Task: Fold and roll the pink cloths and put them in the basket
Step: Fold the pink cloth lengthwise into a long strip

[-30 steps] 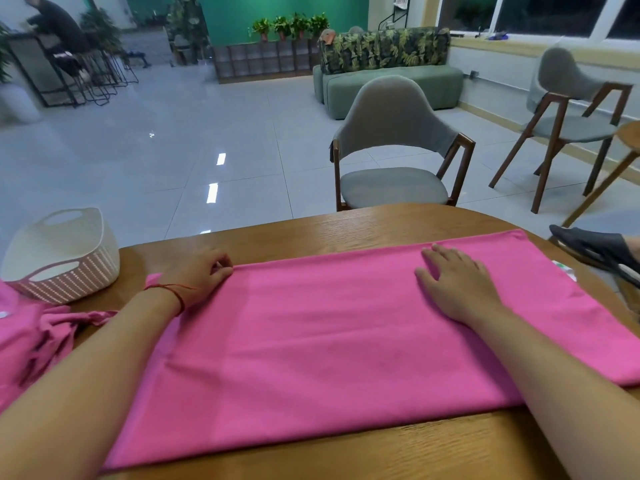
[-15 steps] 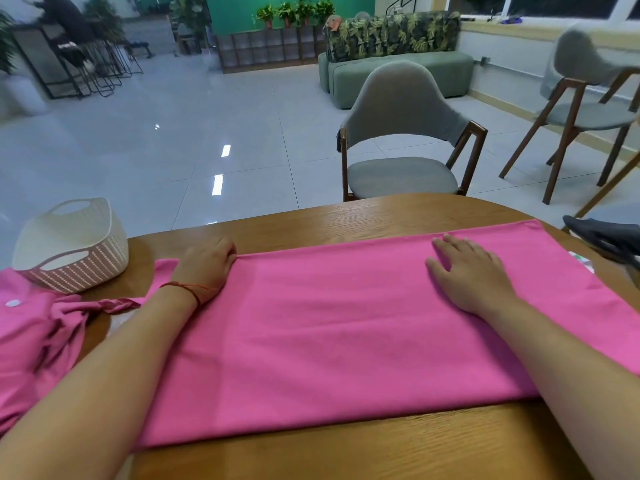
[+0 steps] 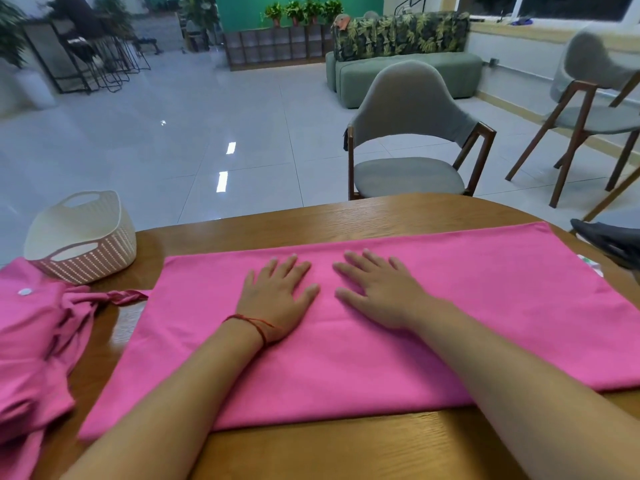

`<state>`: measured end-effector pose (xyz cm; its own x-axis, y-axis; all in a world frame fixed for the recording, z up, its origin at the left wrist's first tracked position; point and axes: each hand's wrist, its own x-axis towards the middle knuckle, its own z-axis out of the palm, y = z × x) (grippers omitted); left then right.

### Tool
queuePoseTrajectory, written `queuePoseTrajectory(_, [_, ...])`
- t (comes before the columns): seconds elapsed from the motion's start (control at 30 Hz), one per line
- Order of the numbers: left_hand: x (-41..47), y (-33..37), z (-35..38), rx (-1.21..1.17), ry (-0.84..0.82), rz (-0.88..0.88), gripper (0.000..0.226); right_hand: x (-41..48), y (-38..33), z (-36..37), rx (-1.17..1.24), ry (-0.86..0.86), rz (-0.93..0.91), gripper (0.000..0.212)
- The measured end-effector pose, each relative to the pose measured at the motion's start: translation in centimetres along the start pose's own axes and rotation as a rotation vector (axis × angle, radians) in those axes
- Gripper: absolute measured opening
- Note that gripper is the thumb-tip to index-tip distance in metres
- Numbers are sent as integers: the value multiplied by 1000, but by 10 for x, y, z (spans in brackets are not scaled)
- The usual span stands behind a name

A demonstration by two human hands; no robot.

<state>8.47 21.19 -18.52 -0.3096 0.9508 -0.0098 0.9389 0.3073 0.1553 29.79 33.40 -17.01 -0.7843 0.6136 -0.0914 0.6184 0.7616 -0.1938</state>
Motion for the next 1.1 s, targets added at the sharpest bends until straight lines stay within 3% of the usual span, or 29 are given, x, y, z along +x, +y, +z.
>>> queuePoseTrajectory(0.13, [11, -77, -10, 37, -63, -105, 72, -11, 53, -7, -17, 31, 160, 83])
queuePoseTrajectory(0.3, [15, -159, -19, 40, -59, -240, 86, -49, 164, -25, -61, 87, 515, 90])
queuePoseTrajectory(0.47, [25, -162, -16, 58, 37, -292, 82, -65, 233, -35, -84, 146, 756, 106])
queuePoseTrajectory(0.57, [16, -126, -23, 176, 110, -411, 66, -58, 203, -46, -132, 139, 835, 91])
queuePoseTrajectory(0.63, [1, -67, -22, 63, 115, -337, 69, -50, 147, -49, -132, 136, 747, 72])
queuePoseTrajectory(0.7, [-20, 7, -13, -55, 35, -157, 70, -42, 78, -36, -72, 113, 515, 56])
queuePoseTrajectory(0.8, [-50, 72, 6, -13, -64, -24, 66, -42, -23, -8, 29, 67, 186, 57])
queuePoseTrajectory(0.9, [-66, 49, 6, 17, -90, -43, 67, -58, -55, 12, 69, 22, 97, 63])
queuePoseTrajectory(1.1, [-120, -76, -7, 13, -73, -252, 85, -118, 18, 22, -21, 15, 192, 87])
